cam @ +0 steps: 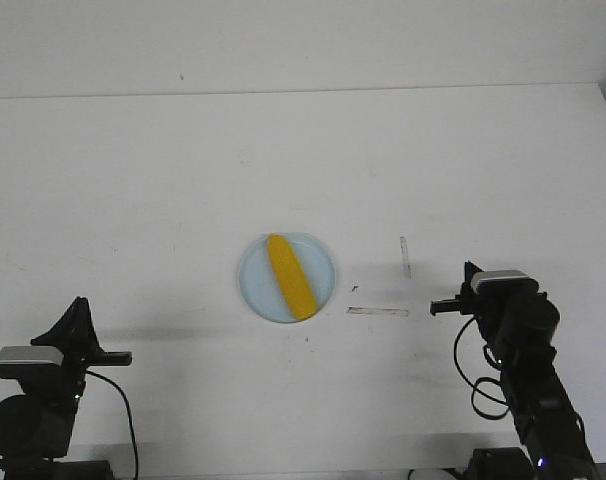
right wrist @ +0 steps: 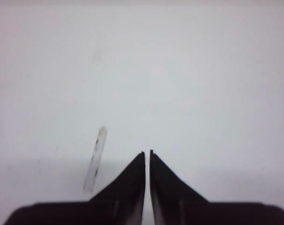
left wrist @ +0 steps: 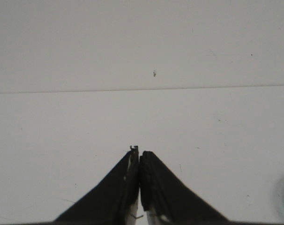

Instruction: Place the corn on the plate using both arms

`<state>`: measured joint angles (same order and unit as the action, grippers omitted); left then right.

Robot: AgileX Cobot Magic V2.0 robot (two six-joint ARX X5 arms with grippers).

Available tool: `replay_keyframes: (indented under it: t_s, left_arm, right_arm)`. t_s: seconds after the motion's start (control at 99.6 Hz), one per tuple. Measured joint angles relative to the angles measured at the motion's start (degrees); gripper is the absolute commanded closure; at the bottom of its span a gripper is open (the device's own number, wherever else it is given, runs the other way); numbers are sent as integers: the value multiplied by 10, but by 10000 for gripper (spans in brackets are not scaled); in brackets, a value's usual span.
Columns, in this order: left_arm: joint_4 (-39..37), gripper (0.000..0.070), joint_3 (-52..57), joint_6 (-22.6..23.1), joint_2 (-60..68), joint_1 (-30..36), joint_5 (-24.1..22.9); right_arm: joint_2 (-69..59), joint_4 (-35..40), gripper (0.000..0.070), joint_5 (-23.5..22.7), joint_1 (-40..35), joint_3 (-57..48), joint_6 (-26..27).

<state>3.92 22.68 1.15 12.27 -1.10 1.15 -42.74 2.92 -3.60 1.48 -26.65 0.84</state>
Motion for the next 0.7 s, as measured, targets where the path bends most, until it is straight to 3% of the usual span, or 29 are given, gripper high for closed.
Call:
replay_keyframes:
  t_s: [0.09, 0.402, 0.703]
  left_arm:
    - [0, 697, 0, 0, 0, 0, 0]
    - [0, 698, 0, 0, 0, 0, 0]
    - [0, 697, 0, 0, 0, 0, 0]
  right_arm:
    - [61, -2, 684, 19, 0, 24, 0]
    - [250, 33, 684, 21, 0, 48, 0]
    - [326, 36, 684, 21, 0, 48, 0]
